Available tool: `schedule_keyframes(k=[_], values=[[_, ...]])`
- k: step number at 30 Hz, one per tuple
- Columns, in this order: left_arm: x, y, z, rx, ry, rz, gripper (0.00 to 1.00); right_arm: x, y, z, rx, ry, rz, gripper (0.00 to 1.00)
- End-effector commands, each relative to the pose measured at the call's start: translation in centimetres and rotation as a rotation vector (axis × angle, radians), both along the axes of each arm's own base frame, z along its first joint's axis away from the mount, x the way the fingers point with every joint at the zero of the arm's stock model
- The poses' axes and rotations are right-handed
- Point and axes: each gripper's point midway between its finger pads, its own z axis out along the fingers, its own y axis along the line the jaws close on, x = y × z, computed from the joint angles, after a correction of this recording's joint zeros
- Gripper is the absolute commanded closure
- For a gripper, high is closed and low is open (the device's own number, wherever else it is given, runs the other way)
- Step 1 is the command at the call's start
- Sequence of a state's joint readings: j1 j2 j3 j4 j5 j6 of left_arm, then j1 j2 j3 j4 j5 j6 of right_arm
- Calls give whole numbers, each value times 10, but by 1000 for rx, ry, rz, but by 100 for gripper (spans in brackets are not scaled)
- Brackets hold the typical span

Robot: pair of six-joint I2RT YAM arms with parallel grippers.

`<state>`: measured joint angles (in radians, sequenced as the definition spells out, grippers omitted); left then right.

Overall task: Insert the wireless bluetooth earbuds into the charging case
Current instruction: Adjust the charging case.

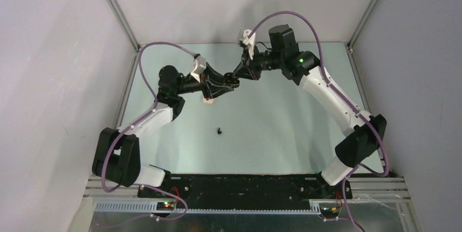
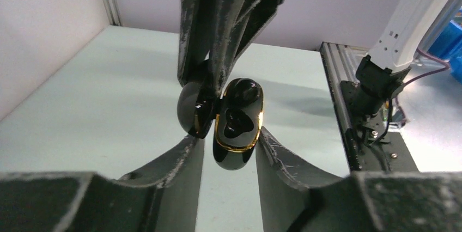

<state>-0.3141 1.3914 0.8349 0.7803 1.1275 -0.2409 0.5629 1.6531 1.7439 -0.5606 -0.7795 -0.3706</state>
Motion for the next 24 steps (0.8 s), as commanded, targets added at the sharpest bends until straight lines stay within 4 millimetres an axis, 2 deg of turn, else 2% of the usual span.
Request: schedule_keyframes(k=[1, 2, 3, 4, 5, 6, 9, 10, 11, 12, 13, 14, 15, 16, 17, 18, 19, 22, 24], values=[[16, 4, 12, -47, 24, 126, 50, -17, -6, 8, -52, -234, -3, 100], [17, 6, 11, -44, 33, 138, 48, -20, -5, 20, -27, -296, -8, 100], [17, 8, 9, -35, 49, 148, 43, -17, -9, 10, -51, -321, -26, 100], [19, 12, 7, -30, 57, 171, 38, -17, -10, 21, -35, -373, -45, 100], [18, 15, 3, -8, 63, 183, 30, -17, -12, 15, -47, -392, -45, 100], [18, 19, 1, 6, 60, 191, 26, -18, -13, 22, -40, -429, -54, 100], [9, 30, -13, 110, 10, 201, 19, -18, -17, 21, -43, -458, -73, 100], [10, 34, -18, 155, -68, 206, 17, -16, -21, 22, -45, -468, -92, 100], [2, 40, -36, 228, 4, 206, 16, -15, -23, 17, -53, -467, -101, 100], [4, 45, -39, 287, -102, 209, 14, -14, -27, 18, -56, -477, -110, 100], [-2, 53, -56, 368, -37, 211, 14, -14, -33, 14, -68, -474, -118, 100], [-11, 61, -77, 460, -4, 189, 15, -13, -37, 12, -78, -479, -125, 100], [-6, 70, -81, 519, -8, 231, 16, -13, -46, 9, -87, -475, -141, 100], [-12, 77, -93, 576, 31, 234, 18, -13, -51, 2, -99, -459, -152, 100], [-8, 89, -102, 635, 54, 294, 20, -14, -62, 4, -101, -457, -174, 100], [-11, 94, -110, 666, 110, 328, 25, -14, -67, -4, -112, -433, -187, 100], [-8, 105, -120, 717, 142, 394, 28, -15, -77, -3, -114, -428, -211, 100], [-14, 112, -141, 745, 355, 520, 46, -16, -101, -17, -140, -378, -270, 100], [-15, 116, -156, 733, 550, 631, 52, -18, -112, -20, -150, -355, -301, 100]])
